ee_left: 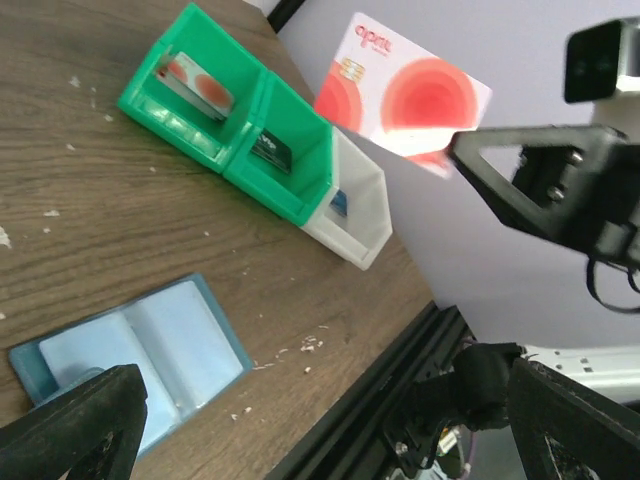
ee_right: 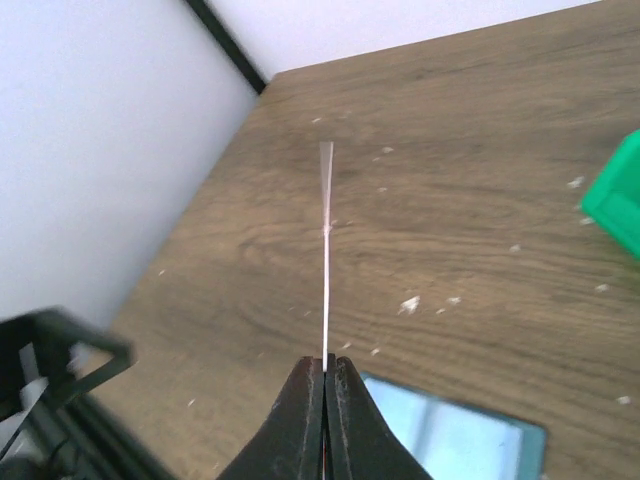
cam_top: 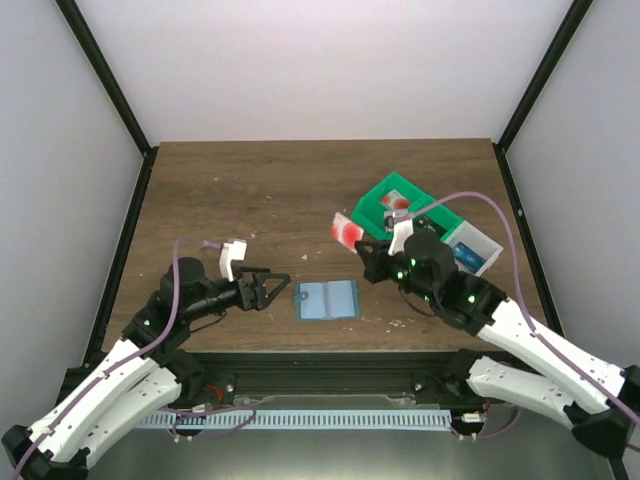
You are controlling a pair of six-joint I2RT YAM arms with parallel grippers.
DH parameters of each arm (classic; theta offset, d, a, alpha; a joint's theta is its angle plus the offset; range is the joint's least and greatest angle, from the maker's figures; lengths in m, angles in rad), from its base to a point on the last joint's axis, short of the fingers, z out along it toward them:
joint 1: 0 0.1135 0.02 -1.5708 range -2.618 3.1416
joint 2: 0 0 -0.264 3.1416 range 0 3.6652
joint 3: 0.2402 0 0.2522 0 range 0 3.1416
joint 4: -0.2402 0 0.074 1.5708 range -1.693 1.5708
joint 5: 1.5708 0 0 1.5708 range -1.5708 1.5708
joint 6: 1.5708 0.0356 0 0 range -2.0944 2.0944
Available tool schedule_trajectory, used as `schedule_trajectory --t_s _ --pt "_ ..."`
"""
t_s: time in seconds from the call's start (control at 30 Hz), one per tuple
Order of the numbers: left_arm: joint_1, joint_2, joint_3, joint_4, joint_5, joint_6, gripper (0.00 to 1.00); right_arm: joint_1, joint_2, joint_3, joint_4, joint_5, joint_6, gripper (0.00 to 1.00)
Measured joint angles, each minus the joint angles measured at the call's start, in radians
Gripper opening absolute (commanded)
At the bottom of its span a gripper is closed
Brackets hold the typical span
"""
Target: Take the credit cards out of the card holder
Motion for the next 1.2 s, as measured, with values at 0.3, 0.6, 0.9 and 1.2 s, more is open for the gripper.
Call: schedule_trajectory --t_s 0.3,0.6,0.9,1.2 --pt "0.000 -0.002 0.142 -0.122 -0.105 0.129 1.00 -0.455 0.192 -0.001 0.101 -0.270 -0.022 0.00" --pt "0.000 -0.029 0.152 -0.173 -0.162 0.204 1.00 -0.702 0.385 0.004 0.184 -0.402 0.052 0.01" --pt "0.000 -0.038 0.152 -0.187 -0.165 0.223 1.00 -0.739 0.562 0.035 0.186 -0.391 0.109 0.01" --pt "0.000 -0.029 0.152 -0.190 -0.165 0.227 1.00 -0.747 0.709 0.213 0.156 -0.315 0.140 0.01"
